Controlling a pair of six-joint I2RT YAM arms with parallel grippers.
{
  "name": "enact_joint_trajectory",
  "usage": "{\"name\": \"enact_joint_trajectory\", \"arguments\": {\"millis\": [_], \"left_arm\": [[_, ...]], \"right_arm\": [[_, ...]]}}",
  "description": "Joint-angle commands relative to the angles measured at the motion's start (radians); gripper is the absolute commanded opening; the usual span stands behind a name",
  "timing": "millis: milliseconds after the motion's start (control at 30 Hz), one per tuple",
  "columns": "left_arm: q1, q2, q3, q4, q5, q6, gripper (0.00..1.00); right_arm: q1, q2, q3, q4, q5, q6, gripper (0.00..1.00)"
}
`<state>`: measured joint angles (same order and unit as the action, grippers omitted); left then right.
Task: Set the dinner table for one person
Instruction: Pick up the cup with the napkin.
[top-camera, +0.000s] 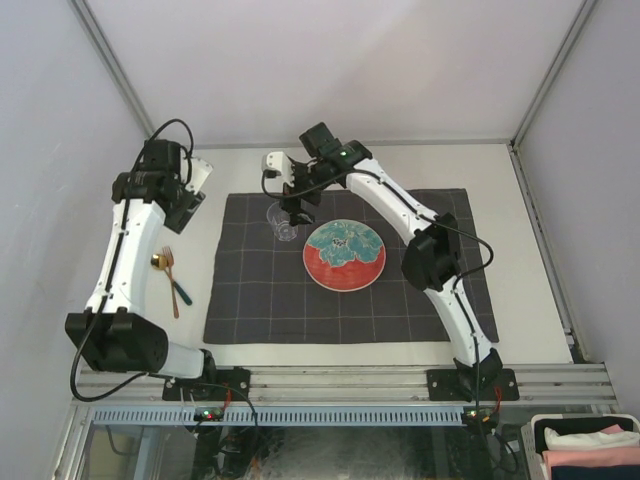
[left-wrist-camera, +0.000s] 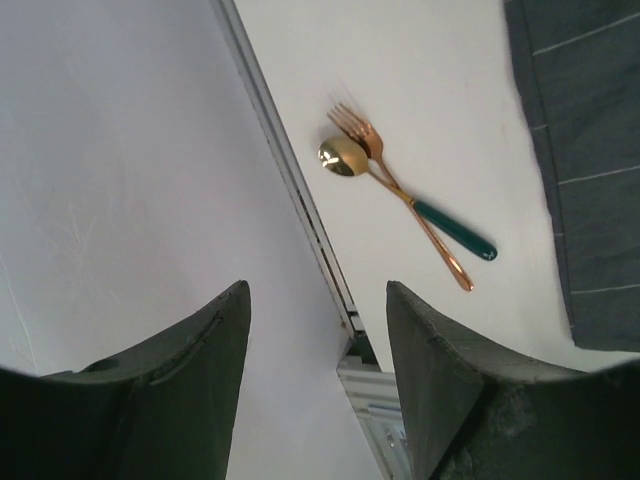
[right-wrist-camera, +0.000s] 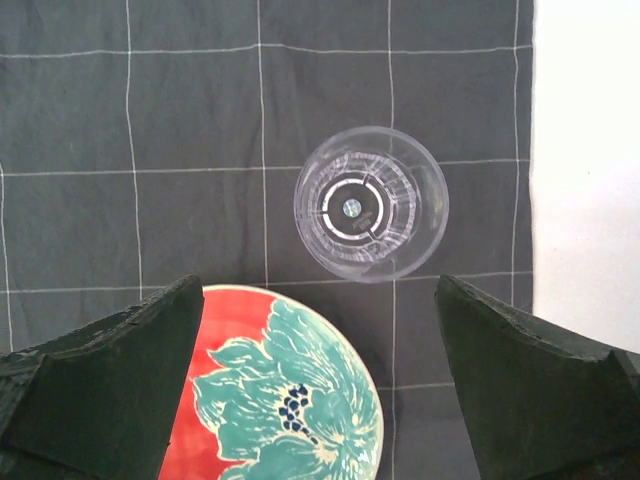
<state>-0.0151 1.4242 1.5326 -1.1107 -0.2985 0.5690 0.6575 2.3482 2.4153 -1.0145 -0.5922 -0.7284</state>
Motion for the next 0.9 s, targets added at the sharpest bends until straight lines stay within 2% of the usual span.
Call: {"name": "enact_joint_trajectory", "arguments": {"millis": [0, 233, 633, 800, 867], "left_arm": [[0.04, -0.05, -0.013, -0.012, -0.036, 0.013, 0.61], [0.054, -0.114, -0.059, 0.033, -0.024, 0.052, 0.61], [0.058, -0.269, -0.149, 0.003, 0.035, 0.064, 0.61], [0.058, -0.312, -0.177, -0.005, 0.017, 0.057, 0.61], [0.059, -0.321, -0.173, -0.012, 0.015, 0.049, 0.61]], "right_arm": [[0.013, 0.014, 0.006, 0.066, -0.049, 0.047, 1.0], [0.061, 0.073, -0.017, 0.085, -0.022, 0.062, 1.0], [0.139, 0.151, -0.056, 0.128, 0.069, 0.08, 0.99], [0.139, 0.161, -0.055, 0.134, 0.067, 0.05, 0.96], [0.139, 0.166, -0.058, 0.141, 0.076, 0.033, 0.91]]}}
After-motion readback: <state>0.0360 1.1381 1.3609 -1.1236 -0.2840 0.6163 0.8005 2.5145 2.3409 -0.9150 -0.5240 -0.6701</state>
